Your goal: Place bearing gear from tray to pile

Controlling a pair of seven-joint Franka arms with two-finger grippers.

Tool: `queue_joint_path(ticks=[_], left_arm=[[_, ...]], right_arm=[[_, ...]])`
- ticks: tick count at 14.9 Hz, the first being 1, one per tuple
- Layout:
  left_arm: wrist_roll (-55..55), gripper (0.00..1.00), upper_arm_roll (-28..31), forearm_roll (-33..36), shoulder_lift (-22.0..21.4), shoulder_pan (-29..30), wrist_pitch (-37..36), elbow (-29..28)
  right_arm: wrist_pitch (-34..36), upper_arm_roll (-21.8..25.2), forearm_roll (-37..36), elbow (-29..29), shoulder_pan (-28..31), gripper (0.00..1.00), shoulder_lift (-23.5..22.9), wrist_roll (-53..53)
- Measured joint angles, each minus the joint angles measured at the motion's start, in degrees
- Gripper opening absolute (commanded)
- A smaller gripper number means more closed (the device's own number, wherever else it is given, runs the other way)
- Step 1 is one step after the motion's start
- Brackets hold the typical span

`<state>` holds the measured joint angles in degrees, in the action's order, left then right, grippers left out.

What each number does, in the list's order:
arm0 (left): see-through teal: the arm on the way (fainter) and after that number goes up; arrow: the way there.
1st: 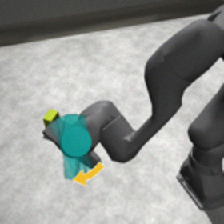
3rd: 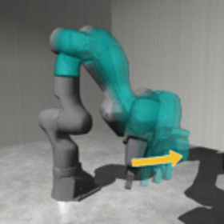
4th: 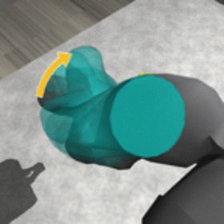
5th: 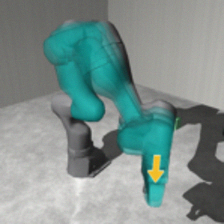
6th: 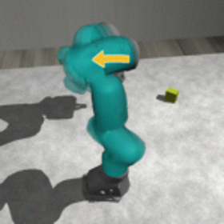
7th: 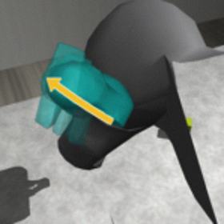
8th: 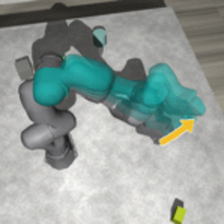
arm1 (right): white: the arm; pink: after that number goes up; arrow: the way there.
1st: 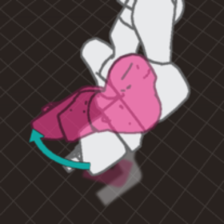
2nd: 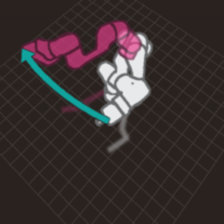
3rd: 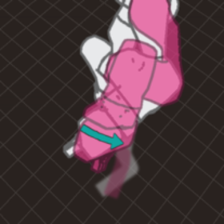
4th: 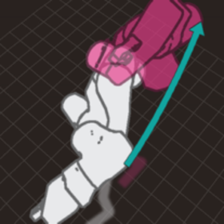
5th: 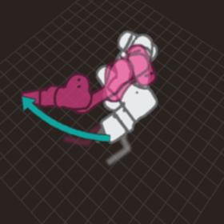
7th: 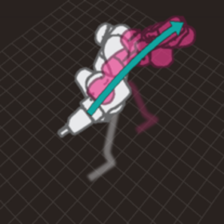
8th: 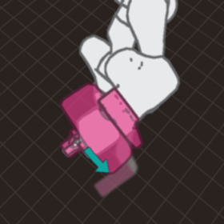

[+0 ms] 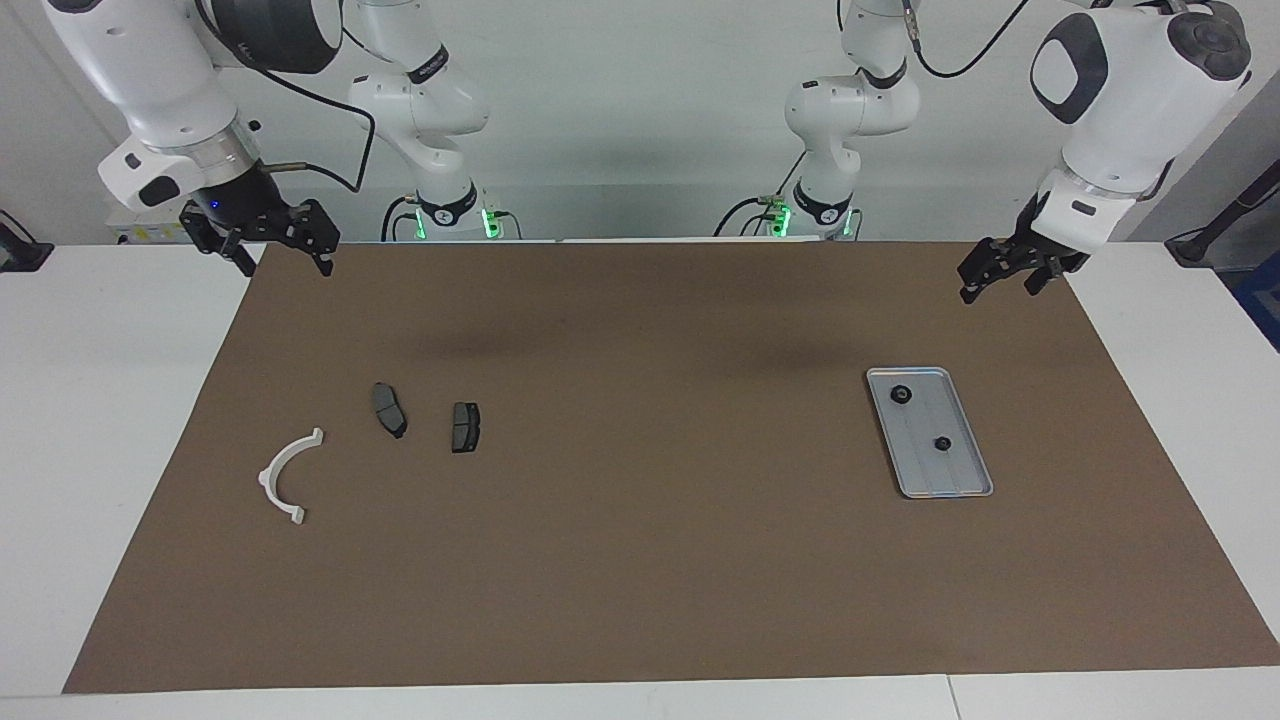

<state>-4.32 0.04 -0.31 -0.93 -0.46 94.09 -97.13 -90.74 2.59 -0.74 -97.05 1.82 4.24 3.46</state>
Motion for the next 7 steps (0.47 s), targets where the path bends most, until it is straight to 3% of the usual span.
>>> queue_joint_path(ticks=[7], left_arm=[[0.0,1.00,-0.1,0.0,-0.2,0.0,3.8,-1.3]], right_arm=[[0.0,-0.2,0.0,0.0,-0.2,1.00,0.0,0.0]])
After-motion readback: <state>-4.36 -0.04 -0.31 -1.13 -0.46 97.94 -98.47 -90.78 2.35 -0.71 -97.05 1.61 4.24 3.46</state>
